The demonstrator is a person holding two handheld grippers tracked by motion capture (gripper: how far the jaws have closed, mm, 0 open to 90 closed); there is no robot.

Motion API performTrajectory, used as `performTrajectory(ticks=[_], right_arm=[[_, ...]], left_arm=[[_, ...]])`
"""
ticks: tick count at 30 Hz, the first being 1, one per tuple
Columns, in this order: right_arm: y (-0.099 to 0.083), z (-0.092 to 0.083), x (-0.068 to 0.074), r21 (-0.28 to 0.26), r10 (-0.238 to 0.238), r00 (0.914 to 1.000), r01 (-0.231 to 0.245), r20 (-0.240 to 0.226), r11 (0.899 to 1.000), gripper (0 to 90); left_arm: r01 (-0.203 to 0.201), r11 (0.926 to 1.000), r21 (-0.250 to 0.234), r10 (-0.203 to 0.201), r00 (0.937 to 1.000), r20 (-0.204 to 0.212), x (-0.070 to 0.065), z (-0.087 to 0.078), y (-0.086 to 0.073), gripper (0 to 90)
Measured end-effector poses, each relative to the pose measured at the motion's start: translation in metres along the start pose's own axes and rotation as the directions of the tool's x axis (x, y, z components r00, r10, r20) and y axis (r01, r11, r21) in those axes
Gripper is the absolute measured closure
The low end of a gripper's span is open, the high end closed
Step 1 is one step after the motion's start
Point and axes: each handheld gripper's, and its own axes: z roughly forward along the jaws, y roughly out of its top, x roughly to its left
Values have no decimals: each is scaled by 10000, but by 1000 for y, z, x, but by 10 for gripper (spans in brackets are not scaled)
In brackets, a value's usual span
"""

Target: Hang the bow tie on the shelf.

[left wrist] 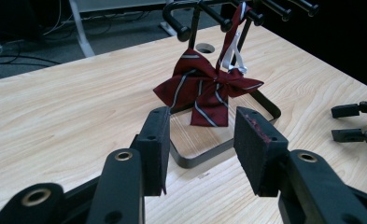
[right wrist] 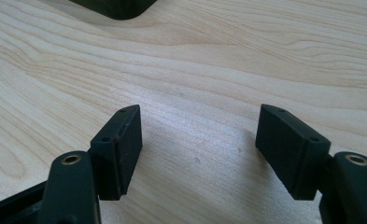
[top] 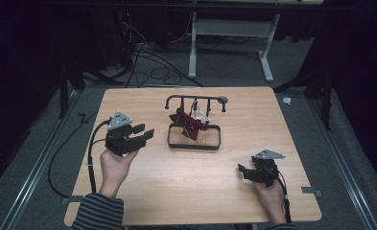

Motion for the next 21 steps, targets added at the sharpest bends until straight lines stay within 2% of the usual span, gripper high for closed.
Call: performTrajectory(ticks=[8,21], right_arm=[[0,0,0,7,8,10000,-8,3,10000,328],[0,0,1,31,39,10000,-39,15,10000,328]], left_arm=[[139,9999,3,-139,9997,-199,4,-7,-10,563],[392,9992,6,-391,9989,-271,8,-13,-24,557]])
